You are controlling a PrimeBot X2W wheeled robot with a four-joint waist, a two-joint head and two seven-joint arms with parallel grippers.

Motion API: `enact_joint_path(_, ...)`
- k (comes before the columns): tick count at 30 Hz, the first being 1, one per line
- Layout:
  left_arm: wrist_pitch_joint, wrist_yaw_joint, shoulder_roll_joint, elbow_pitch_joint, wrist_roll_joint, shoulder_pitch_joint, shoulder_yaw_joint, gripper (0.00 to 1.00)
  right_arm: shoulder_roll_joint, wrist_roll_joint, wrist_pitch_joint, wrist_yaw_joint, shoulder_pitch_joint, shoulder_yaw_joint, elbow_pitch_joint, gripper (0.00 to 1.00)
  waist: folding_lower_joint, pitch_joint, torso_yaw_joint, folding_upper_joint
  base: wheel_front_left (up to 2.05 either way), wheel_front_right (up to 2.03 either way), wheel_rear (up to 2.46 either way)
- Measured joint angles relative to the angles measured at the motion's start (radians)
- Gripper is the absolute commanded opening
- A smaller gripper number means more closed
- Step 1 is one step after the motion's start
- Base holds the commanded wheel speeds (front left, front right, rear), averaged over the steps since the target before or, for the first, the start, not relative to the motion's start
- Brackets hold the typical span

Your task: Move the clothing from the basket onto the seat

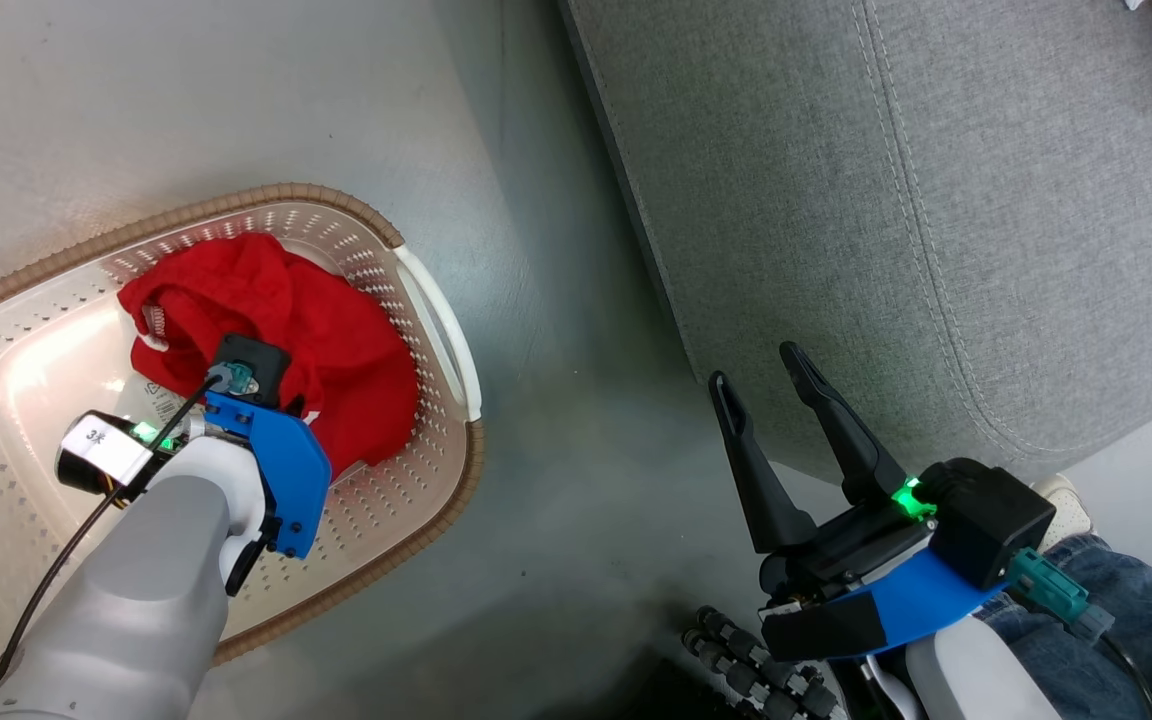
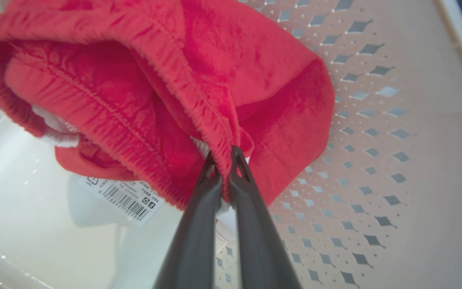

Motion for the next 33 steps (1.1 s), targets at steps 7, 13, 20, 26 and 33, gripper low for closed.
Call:
enact_joint_path(7,-0.017,0.000,-0.001,-0.001,-0.044,0.000,-0.011,0.00,0.000,0.000,0.000,0.000,-0.020,0.021,0.009,1.00,0.0000,-0.009,-0.002,0.0000,0.00,0.00,0.00)
enact_joint_path(13,-0.067,0.000,0.001,0.018,-0.090,-0.001,0.018,0.00,0.000,0.005,0.000,0.000,-0.083,0.072,0.031,1.00,-0.0001,-0.033,-0.008,0.0000,0.00,0.00,0.00)
enact_joint_path(20,-0.116,0.000,-0.070,0.005,-0.132,0.049,0.011,0.00,0.001,-0.033,0.000,0.000,-0.106,0.046,0.088,1.00,-0.0001,-0.125,0.024,0.0000,0.00,0.00,0.00)
enact_joint_path(26,-0.159,0.000,-0.117,-0.045,-0.183,0.122,-0.026,0.00,0.002,-0.081,0.003,0.000,-0.099,0.020,0.136,1.00,-0.0002,-0.251,0.092,0.0000,0.00,0.00,0.00)
enact_joint_path(33,-0.210,0.000,-0.142,-0.131,-0.230,0.160,-0.103,0.00,0.002,-0.119,0.048,0.000,-0.038,-0.017,0.159,1.00,-0.0003,-0.408,0.187,0.0000,0.00,0.00,0.00)
